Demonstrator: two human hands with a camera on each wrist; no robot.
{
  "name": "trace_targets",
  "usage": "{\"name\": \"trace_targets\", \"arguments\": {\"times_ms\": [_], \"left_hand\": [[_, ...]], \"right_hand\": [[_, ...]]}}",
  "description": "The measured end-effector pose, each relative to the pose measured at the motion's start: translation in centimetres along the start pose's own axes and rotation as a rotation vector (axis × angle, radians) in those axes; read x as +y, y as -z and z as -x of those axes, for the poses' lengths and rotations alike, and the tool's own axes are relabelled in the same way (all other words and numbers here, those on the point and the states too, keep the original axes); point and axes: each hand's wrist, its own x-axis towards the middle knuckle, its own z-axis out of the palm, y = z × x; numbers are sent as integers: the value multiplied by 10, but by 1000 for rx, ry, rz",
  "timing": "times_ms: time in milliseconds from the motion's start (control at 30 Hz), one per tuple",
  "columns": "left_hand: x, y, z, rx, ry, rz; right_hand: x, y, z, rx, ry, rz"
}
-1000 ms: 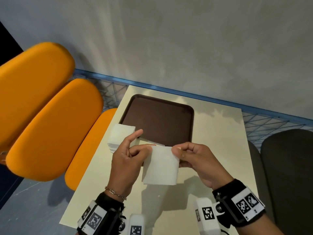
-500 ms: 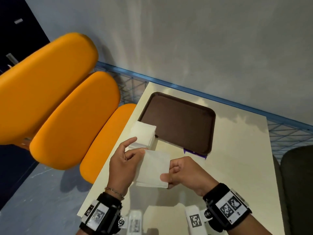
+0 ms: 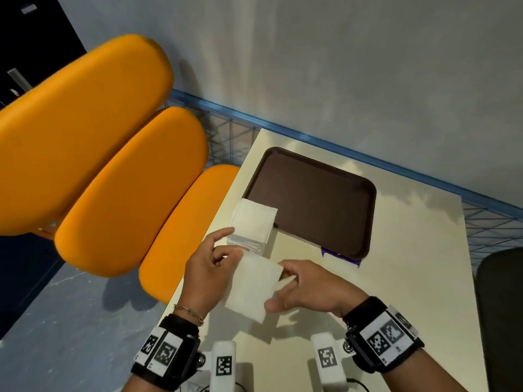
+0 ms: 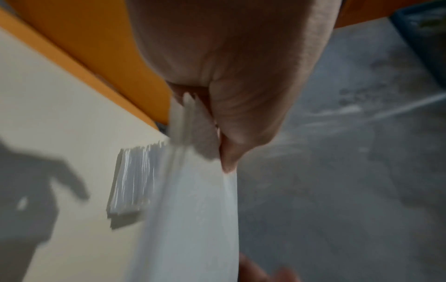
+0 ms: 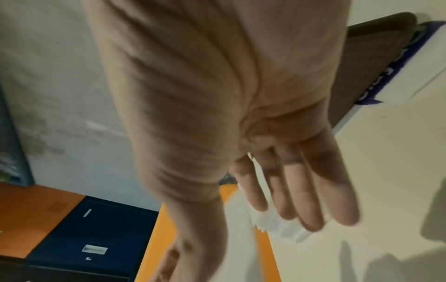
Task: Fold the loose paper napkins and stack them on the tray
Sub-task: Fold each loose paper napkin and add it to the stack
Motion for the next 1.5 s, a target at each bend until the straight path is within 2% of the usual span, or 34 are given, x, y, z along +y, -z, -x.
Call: {"name": "trace_targets", "arguments": {"times_ms": [100,167,200,267,333,400,467,567,667,800,1000,1200,1367,1500], "left_hand": [[-5,3,-5,-181,-88,-171],[-6,0,-8,-220,-98,-188],[-8,-2,-10,-198,-82,-175],[-12,-3,-15,-78,23,-98],[-15,-1,-20,-16,213,87],[-19,-1,-23,-90,351,244],[-24,-3,-26,-130,389,265],[-33,-10,-39,-5,396,221],[-34,-19,-62,120,358,122],[-36,-29,-92,185,264,-65],[-43,-34,-114,163,203,-313],[-49,-28,-114,147,258,-416],[-51,-22,-121,159,220,-493],[-51,-23,-134,-26,296,-460]], "right_hand": [[-7,5,-11,143,35,-19],[-9,6,-18,171,59,48],[-8,6,-21,185,63,59],[-5,7,-29,250,58,-12],[-1,9,-38,333,46,-169],[1,9,-48,406,57,-310],[2,5,-59,451,66,-424],[0,-1,-75,483,58,-512],[-5,-1,-90,540,18,-504],[-8,4,-113,633,-34,-447],[-2,7,-132,714,-102,-374],[3,6,-140,750,-98,-330],[5,9,-139,745,-115,-329],[2,10,-134,707,-98,-192]]}}
